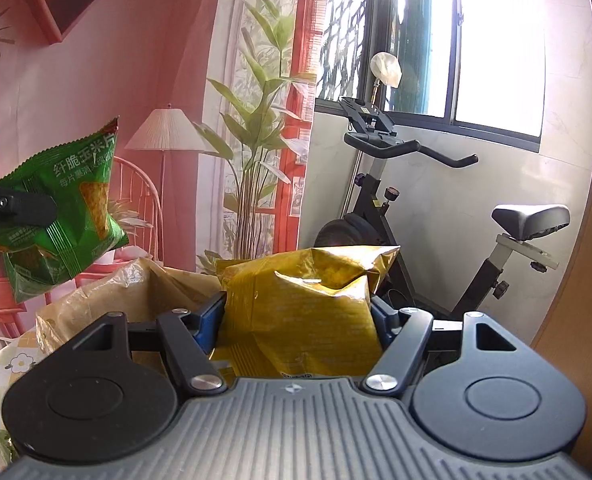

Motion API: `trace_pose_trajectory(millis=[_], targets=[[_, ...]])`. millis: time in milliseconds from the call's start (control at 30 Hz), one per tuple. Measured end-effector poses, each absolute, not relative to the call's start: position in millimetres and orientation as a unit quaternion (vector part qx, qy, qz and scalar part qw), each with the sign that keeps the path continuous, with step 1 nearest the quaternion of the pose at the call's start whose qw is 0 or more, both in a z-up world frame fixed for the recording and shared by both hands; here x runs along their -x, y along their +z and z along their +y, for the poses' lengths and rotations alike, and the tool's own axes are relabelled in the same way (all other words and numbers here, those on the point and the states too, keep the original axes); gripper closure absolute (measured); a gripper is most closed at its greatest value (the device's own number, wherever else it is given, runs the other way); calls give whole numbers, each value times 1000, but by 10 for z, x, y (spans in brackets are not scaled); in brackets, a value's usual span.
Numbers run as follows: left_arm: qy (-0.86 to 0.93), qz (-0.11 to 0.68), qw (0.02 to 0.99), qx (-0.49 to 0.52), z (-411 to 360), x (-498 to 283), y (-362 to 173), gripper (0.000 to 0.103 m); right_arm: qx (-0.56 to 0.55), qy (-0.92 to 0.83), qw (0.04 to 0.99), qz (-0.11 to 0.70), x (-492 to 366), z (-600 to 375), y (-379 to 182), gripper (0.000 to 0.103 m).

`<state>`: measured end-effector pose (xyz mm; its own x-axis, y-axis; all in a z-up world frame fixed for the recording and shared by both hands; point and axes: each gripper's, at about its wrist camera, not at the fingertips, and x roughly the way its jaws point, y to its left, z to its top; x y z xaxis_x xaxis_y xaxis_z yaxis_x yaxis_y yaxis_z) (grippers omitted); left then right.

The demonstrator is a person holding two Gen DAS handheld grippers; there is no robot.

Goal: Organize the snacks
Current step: 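Lift the red-orange bag with the left gripper while the right carries the yellow bag to the box, then open both grippers to drop the bags into the box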

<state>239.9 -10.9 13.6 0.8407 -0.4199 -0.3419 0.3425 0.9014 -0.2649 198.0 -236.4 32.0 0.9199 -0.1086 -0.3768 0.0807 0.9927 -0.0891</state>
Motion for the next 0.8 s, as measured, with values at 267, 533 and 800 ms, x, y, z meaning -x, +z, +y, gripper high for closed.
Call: trace_pose_trajectory(millis=[267,533,800], targets=[[-182,245,949,74,-265,-2737,-101,37,15,-41,968,246,-2292,-2536,24,31],[-161,250,953,56,-228,-2733,-145,21,0,-52,963,266,-2245,-2596,-65,22],[-134,227,965,16,-195,-2434,51,12,-25,-36,966,255,-1968,-2584,66,16]])
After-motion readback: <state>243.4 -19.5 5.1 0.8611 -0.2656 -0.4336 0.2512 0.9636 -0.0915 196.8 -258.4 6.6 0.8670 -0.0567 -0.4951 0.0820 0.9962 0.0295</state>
